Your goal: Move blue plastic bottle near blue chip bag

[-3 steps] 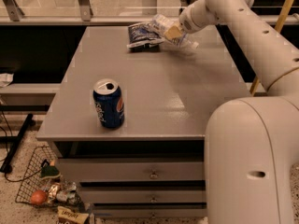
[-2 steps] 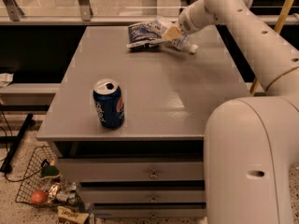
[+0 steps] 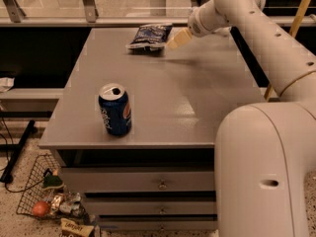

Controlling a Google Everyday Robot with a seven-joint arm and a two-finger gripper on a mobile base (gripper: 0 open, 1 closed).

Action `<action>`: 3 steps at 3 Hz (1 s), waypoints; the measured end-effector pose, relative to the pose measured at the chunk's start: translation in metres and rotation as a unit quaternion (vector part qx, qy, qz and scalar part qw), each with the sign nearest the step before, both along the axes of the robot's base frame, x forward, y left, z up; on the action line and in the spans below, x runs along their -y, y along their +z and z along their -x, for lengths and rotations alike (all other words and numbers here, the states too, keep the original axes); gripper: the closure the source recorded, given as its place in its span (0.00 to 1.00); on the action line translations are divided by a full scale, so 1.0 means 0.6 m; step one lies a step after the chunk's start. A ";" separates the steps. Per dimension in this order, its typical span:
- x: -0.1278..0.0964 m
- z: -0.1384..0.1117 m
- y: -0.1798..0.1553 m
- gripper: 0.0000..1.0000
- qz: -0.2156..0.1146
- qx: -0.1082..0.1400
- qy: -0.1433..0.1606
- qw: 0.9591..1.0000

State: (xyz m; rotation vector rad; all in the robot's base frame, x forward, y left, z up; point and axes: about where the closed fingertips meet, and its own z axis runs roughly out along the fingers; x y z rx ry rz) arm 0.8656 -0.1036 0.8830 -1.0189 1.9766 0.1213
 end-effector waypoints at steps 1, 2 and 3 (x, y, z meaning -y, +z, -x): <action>0.042 0.016 0.025 0.00 -0.011 0.012 -0.022 1.000; 0.134 0.067 0.072 0.00 -0.027 0.033 -0.076 0.996; 0.190 0.119 0.103 0.00 -0.024 0.047 -0.114 0.992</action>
Offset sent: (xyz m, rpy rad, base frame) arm -0.0761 -0.1199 0.0609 0.0820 -0.0970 -0.2306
